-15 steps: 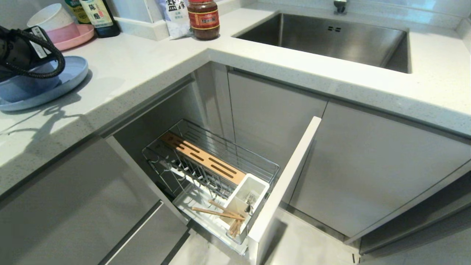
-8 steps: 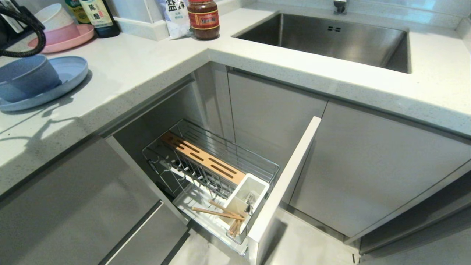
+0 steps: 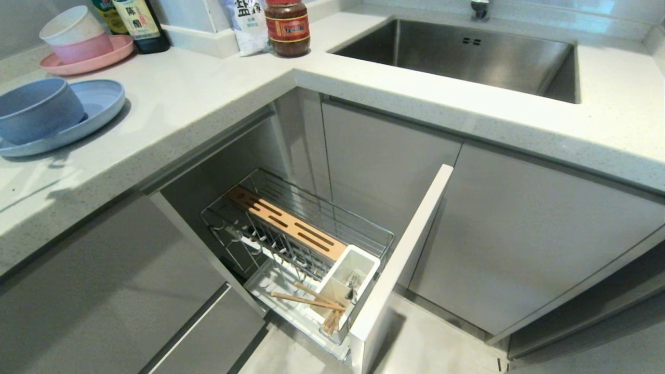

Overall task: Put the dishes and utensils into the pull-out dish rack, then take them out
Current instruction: Take the chopsticks out of the cupboard

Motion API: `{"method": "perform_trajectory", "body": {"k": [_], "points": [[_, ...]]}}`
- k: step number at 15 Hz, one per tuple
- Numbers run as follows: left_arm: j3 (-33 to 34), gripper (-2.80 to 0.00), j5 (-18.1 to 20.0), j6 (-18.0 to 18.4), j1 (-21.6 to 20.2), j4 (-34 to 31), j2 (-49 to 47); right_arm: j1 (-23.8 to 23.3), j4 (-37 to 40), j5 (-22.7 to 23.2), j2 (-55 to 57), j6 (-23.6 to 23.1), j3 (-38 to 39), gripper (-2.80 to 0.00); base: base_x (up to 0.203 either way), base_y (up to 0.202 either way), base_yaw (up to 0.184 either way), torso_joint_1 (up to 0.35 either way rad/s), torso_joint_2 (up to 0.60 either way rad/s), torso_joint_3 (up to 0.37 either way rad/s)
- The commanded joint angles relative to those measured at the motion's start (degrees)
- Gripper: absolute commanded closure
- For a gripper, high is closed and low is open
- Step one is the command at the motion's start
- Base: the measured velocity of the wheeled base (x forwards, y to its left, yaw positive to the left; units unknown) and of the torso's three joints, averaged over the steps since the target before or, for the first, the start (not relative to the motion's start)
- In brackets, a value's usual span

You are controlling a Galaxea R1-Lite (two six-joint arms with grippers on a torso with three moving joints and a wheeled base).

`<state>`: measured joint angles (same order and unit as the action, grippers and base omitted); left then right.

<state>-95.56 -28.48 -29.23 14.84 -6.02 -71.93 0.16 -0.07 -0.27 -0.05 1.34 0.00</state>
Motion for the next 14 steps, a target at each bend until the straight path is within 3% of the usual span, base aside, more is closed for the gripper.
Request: {"method": "perform_trajectory", "body": {"k": [1,4,6,9,14], "points": [[4.0,0.00,-0.3,-0.3,10.8,0.3,6.0,0.0,0.0,0.0,-0.2,0.0,0.1,0.00,0.000,0.000,0.000,0.000,0.00,0.000],[9.2,0.00,-0.3,-0.2,25.2,0.3,7.8,0.0,0.0,0.0,-0.2,0.1,0.1,0.00,0.000,0.000,0.000,0.000,0.00,0.000],[13.5,0.00,-0.3,-0.3,31.7,0.1,5.9,0.0,0.0,0.0,-0.2,0.1,0.1,0.00,0.000,0.000,0.000,0.000,0.00,0.000],[16.5,0.00,-0.4,-0.6,35.2,-4.3,-1.7,0.0,0.0,0.0,-0.2,0.0,0.1,0.00,0.000,0.000,0.000,0.000,0.00,0.000],[12.7,0.00,0.5,-1.8,35.3,-24.2,-12.6,0.0,0.0,0.0,-0.2,0.0,0.1,0.00,0.000,0.000,0.000,0.000,0.00,0.000]]}}
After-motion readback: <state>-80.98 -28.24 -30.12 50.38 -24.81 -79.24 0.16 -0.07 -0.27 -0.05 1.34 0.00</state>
